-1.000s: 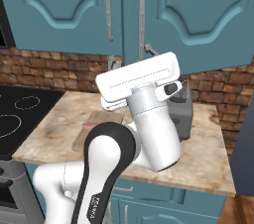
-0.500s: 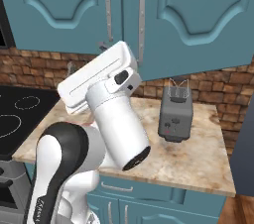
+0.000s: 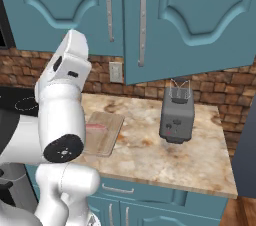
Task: Open the cabinet, retrieve the rolling pin, and place it next to the meat on the cutting board to prepare for tenderizing.
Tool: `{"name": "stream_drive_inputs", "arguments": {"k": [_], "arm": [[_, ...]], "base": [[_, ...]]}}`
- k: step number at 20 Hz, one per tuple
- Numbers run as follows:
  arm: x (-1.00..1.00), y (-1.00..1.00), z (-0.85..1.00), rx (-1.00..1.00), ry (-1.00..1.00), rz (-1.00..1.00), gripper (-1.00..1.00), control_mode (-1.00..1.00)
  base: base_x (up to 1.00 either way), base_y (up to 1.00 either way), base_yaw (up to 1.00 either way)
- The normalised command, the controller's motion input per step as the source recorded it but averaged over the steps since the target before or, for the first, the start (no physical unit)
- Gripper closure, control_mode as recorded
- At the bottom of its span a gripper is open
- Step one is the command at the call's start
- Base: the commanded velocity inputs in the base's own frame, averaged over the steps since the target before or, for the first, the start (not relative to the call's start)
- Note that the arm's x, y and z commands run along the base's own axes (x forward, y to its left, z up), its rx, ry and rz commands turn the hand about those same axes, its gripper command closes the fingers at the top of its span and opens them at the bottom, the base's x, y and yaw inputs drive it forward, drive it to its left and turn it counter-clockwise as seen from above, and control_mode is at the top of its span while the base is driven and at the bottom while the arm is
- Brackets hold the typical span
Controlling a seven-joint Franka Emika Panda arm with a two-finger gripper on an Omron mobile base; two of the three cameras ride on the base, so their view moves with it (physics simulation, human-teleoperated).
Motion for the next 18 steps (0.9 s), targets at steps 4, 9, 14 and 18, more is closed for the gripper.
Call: {"name": "stream_drive_inputs", "arguments": {"k": [4, 9, 14, 18], "arm": [[0.23, 0.18, -0.14, -0.29, 0.03, -0.55, -1.0, -1.0], [0.25, 0.02, -0.26, -0.26, 0.09, -0.62, -1.0, -1.0], [0.17, 0.0, -0.27, -0.23, 0.12, -0.63, -1.0, -1.0], [0.19, 0.0, -0.22, -0.21, 0.12, -0.62, -1.0, -1.0]], "base": [[0.0, 0.0, 0.0], [0.0, 0.0, 0.0], [0.0, 0.0, 0.0], [0.0, 0.0, 0.0]]}}
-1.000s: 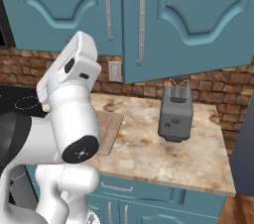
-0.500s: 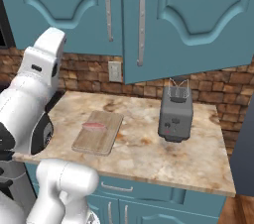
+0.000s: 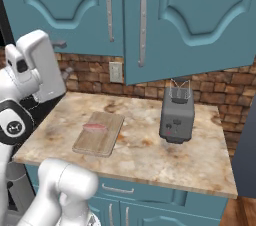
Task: Open the cabinet, retrieve the rolling pin, and place it next to the meat on the cutting board to prepare for tenderizing.
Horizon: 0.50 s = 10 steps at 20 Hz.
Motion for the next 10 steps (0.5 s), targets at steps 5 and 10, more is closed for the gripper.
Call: {"name": "stream_drive_inputs", "arguments": {"k": [5, 10], "arm": [[0.17, -0.05, -0.11, -0.15, 0.15, -0.56, -1.0, -1.0], [0.12, -0.3, -0.02, -0.06, 0.14, -0.4, -1.0, -1.0]], "base": [[0.0, 0.0, 0.0], [0.0, 0.0, 0.0]]}}
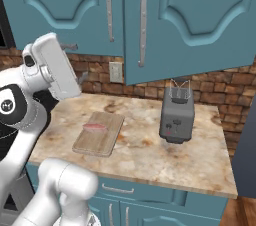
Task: Open the cabinet, retrieve the rolling pin, and place it next to the meat on the cutting board to prepare for tenderizing.
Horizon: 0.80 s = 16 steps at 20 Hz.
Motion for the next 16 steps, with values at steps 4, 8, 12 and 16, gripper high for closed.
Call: {"name": "stream_drive_inputs", "arguments": {"k": [4, 8, 12, 16], "arm": [[0.05, -0.31, 0.0, -0.02, 0.03, -0.23, -1.0, -1.0], [0.03, -0.02, 0.0, -0.02, 0.0, -0.06, -1.0, -1.0], [0.21, 0.0, 0.0, 0.0, 0.0, -0.01, -1.0, -1.0], [0.3, -0.03, 0.0, 0.0, 0.04, 0.0, -1.0, -1.0]], "base": [[0.0, 0.0, 0.0], [0.0, 0.0, 0.0], [0.0, 0.0, 0.0], [0.0, 0.0, 0.0]]}}
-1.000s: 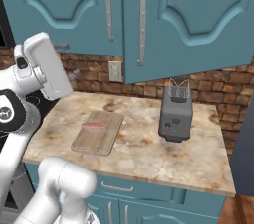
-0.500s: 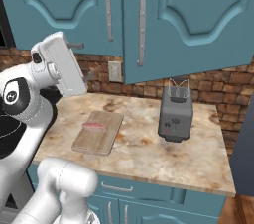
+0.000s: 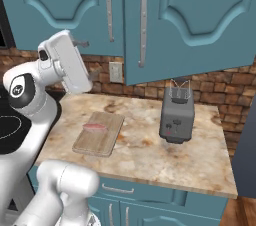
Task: Open the cabinet, retrieve the rolling pin, and place it next to the meat on the cutting board to prepare for tenderizing.
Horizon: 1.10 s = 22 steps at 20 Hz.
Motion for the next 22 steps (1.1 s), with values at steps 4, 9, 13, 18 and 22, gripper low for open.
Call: {"name": "stream_drive_inputs", "arguments": {"k": [4, 9, 13, 18, 22], "arm": [[0.34, -0.05, 0.0, 0.0, 0.03, 0.0, -1.0, -1.0], [0.28, -0.09, 0.0, 0.0, 0.01, 0.0, -1.0, -1.0], [0.19, -0.18, 0.0, 0.02, 0.0, 0.0, -1.0, -1.0], [0.07, -0.27, 0.0, 0.03, 0.0, 0.0, -1.0, -1.0], [0.0, -0.32, 0.0, 0.04, 0.0, 0.0, -1.0, -1.0]], "base": [[0.0, 0.0, 0.0], [0.0, 0.0, 0.0], [0.0, 0.0, 0.0], [0.0, 0.0, 0.0], [0.0, 0.0, 0.0]]}}
